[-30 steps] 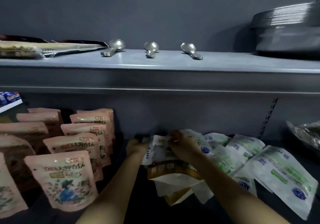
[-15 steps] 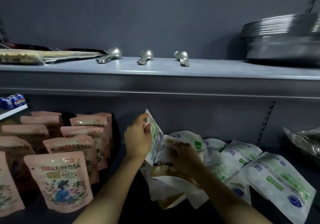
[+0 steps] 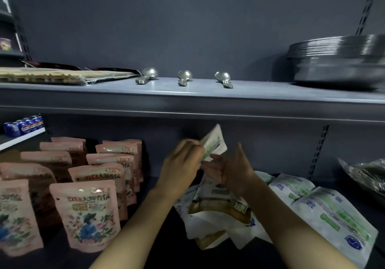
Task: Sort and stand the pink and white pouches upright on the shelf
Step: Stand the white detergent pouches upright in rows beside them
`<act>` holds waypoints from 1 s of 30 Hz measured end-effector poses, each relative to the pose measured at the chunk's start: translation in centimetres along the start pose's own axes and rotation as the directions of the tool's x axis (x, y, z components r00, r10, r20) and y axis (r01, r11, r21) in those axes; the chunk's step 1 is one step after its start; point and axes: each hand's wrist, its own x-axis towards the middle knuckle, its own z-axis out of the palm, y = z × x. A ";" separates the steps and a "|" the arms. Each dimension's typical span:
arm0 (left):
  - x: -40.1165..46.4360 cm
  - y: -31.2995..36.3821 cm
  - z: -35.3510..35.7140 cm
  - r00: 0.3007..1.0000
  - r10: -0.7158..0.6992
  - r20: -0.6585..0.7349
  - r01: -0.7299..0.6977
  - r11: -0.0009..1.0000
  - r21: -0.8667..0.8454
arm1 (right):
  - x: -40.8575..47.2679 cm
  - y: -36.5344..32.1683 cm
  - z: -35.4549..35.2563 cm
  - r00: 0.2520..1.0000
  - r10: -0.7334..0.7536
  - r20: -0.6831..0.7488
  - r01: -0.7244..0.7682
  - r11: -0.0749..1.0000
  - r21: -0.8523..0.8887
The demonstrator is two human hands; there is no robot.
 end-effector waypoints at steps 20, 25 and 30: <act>-3.3 -0.2 -1.2 0.837 -0.529 0.142 0.540 0.841 -0.048 | -1.4 0.0 -0.6 0.937 -0.192 -0.292 0.087 0.938 -0.336; -3.5 -0.6 -1.2 0.511 -0.638 0.577 0.860 0.392 -0.328 | -0.5 0.8 -0.3 0.915 -0.240 -0.323 0.023 0.832 -0.554; -3.3 -1.8 -0.6 0.508 -0.763 0.399 0.861 0.446 -0.244 | 0.9 0.5 1.4 0.933 -0.338 -0.125 0.112 0.602 -0.791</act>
